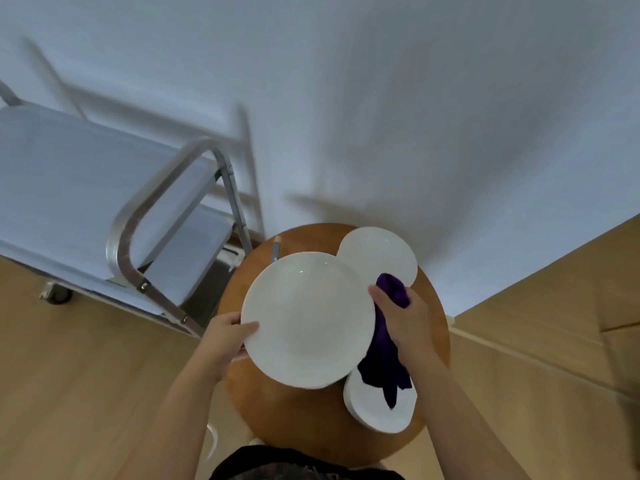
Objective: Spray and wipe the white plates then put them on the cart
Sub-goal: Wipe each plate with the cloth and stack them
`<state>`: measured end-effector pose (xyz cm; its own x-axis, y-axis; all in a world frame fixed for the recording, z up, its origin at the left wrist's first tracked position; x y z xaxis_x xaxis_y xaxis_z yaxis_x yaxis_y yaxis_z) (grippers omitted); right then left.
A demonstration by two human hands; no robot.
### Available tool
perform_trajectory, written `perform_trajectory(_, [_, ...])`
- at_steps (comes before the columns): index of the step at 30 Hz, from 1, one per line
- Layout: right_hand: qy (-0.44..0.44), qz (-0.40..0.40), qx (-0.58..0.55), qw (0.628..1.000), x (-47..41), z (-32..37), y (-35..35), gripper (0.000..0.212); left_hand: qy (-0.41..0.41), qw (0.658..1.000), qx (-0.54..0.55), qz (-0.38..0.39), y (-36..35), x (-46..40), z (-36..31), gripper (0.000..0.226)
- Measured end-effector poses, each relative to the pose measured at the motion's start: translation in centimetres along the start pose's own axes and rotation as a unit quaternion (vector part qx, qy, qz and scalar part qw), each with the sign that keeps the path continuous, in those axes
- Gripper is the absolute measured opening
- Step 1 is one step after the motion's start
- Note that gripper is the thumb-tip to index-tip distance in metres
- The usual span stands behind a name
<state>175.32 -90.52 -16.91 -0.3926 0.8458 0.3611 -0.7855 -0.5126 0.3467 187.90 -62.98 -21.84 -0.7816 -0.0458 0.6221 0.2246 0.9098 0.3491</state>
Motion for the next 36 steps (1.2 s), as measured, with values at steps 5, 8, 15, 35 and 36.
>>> perform_trajectory(5, [-0.009,-0.057,0.013,0.998,-1.4,-2.1,1.4,0.041,0.097,0.992,0.075,-0.035,-2.5,-1.0,6.5,0.016])
perform_trajectory(8, [-0.011,-0.071,0.028,0.997,-1.9,-3.4,1.5,0.04,0.141,0.984,0.086,-0.064,-3.9,-1.7,9.4,0.028])
perform_trajectory(15, [-0.062,-0.06,-0.005,0.996,-1.8,-5.7,0.9,0.039,0.205,0.968,0.08,-0.118,-5.6,-3.0,14.0,0.036])
perform_trajectory(35, [-0.055,-0.036,0.045,0.997,-5.1,-8.1,1.5,0.03,0.027,0.972,-0.174,-0.158,-8.3,-5.3,12.8,0.03])
perform_trajectory(36, [-0.058,-0.033,0.046,0.997,-5.1,-8.2,1.4,0.031,0.025,0.976,-0.175,-0.127,-8.9,-5.5,12.9,0.04])
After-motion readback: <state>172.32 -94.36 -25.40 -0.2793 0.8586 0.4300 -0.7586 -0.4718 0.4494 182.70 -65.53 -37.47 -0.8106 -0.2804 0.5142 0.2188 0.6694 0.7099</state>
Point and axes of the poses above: each hand's wrist, its own x-axis away from the middle knuckle, its own y-axis out of the back of the hand, z = x × y, the point moved 8 cm from there along -x, towards the middle knuckle, and after that the axes turned 13 degrees about -z, right-handed, at the moved point
